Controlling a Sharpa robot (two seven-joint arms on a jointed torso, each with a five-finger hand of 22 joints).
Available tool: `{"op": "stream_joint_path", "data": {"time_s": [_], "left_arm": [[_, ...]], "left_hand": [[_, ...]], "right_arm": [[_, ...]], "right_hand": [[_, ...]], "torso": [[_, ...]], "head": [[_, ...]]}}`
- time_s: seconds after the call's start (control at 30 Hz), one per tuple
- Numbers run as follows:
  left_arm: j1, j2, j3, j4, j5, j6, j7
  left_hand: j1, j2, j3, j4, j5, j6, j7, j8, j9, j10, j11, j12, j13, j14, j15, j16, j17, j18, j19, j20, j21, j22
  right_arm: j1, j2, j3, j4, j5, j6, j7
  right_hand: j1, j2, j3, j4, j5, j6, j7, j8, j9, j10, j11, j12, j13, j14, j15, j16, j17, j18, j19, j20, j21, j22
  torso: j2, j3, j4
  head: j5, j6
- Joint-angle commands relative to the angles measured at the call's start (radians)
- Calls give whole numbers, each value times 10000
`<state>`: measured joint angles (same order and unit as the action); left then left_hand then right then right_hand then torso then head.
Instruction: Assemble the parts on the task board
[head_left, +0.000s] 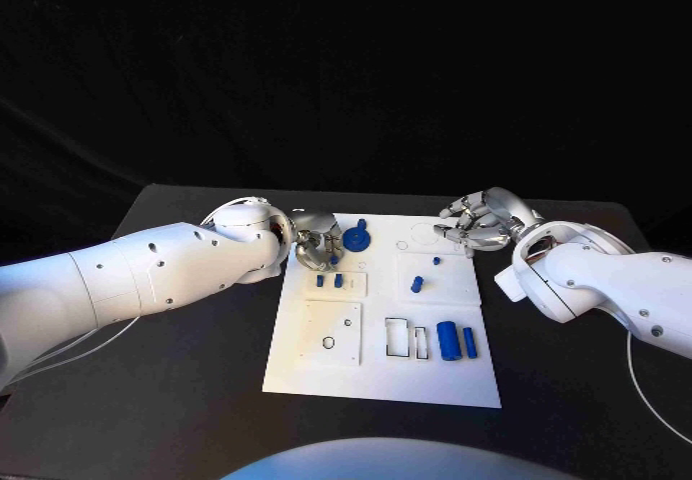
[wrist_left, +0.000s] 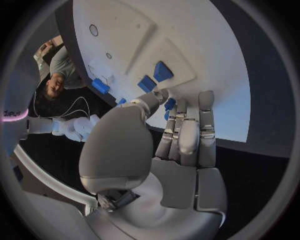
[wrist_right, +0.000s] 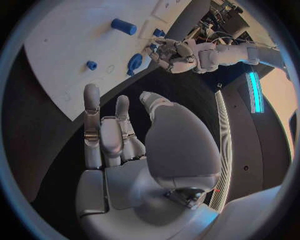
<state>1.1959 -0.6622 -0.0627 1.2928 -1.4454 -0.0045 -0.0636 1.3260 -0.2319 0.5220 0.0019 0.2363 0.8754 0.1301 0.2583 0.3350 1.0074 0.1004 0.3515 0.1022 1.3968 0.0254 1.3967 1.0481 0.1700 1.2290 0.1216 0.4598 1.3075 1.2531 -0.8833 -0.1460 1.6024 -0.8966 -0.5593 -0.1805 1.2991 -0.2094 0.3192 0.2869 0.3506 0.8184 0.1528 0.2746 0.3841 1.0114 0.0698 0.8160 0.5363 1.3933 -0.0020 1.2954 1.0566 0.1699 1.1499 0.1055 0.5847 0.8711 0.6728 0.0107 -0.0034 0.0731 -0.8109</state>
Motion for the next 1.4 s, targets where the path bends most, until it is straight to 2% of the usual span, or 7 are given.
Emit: {"op": "stream_joint_path", "data": {"time_s": [0.03, 0.47, 0.73, 1.03, 1.17, 1.27, 1.4], "left_arm": [[-20, -5, -11, 12, -123, 144, -122], [-27, -70, -9, 41, -133, -279, -96], [-32, -226, -4, 111, -118, -528, -248], [-31, -635, 78, 315, 11, -633, -305], [-30, -989, 205, 532, 616, -850, -197], [-27, -1321, 324, 768, 1542, -1016, -44], [-12, -1789, 453, 1129, 3557, -1503, 512]], "left_hand": [[-65, -18, -58, -16, 50, -38, -29, -56, -11, -89, 14, -24, -9, -68, -4, 0, 15, -14, -59, 3, -39, 289], [-15, 31, -168, -105, 121, -17, -73, -83, -49, -883, 166, 82, 44, -221, 123, 57, -113, 15, -213, 117, -305, 245], [-88, 32, -727, -103, 159, -971, -403, -342, -220, -1940, 390, 356, 46, -633, 330, -56, -698, 52, -470, 309, -655, 140], [-9, 117, -905, -118, 170, -1014, -326, -153, -193, -2065, 416, 571, 78, -688, 359, -47, -803, 69, -468, 354, -685, 127], [320, 321, -817, -294, 164, -774, -156, 209, -136, -1995, 383, 927, 135, -830, 323, -140, -1132, 101, -444, 346, -687, 141], [563, 457, -452, -518, -17, -602, 3, 388, -157, -1853, 345, 1186, 152, -739, 263, -131, -1090, 110, -370, 288, -592, 211], [365, 455, -293, -489, -49, -372, 154, 556, -162, -1707, 305, 1361, 150, -887, 234, -306, -1551, 106, -381, 259, -554, 216]], "right_arm": [[-4, -10, 0, -1, -135, 113, -35], [-4, 3, 0, -29, -138, 119, -20], [-4, -4, 0, -94, -192, 156, 7], [-5, -13, 0, -160, -283, 270, 41], [-6, -20, 0, -266, -439, 747, 228], [-6, -15, 0, -384, -806, 1123, 453], [-7, -8, 1, -546, -1642, 1592, 716]], "right_hand": [[-46, -90, 73, -1, 3, 74, -24, 53, 11, -51, -5, -67, -8, -84, 7, -53, -8, 120, -68, -1, -40, -8], [-49, -109, 79, -7, 2, 45, -18, 47, 13, -64, 1, -83, -28, -101, 13, -69, -33, 118, -74, 3, -51, -9], [5, -146, 248, -33, 1, 95, 5, 124, 67, -310, 41, -373, -245, -181, 48, -107, -112, 114, -111, 31, -112, 0], [87, -202, 426, -81, -11, 175, 6, 195, 109, -408, 52, -669, -483, -184, 56, -101, -122, 117, -92, 41, -121, 31], [538, -374, 1167, -401, -411, 608, -39, 284, 130, -216, 19, -2006, -1405, 7, 0, -11, 4, 127, 75, -19, -65, 128], [822, -487, 1803, -857, -1055, 921, -68, 221, 106, 140, 24, -3128, -2101, 246, -18, 119, 240, 121, 226, -55, 46, 245], [709, -633, 2312, -1367, -1213, 1229, -69, 124, 80, 596, 34, -4231, -2699, 611, -26, 513, 867, 81, 458, -68, 414, 563]], "torso": [[0, 1, -6], [0, 1, -8], [-1, 0, -2], [-4, -3, -1], [-4, -4, -5], [-18, -7, 0], [-37, -12, 16]], "head": [[8, 6], [19, 24], [11, 45], [3, 66], [-23, 87], [-154, 85], [-391, 74]]}}
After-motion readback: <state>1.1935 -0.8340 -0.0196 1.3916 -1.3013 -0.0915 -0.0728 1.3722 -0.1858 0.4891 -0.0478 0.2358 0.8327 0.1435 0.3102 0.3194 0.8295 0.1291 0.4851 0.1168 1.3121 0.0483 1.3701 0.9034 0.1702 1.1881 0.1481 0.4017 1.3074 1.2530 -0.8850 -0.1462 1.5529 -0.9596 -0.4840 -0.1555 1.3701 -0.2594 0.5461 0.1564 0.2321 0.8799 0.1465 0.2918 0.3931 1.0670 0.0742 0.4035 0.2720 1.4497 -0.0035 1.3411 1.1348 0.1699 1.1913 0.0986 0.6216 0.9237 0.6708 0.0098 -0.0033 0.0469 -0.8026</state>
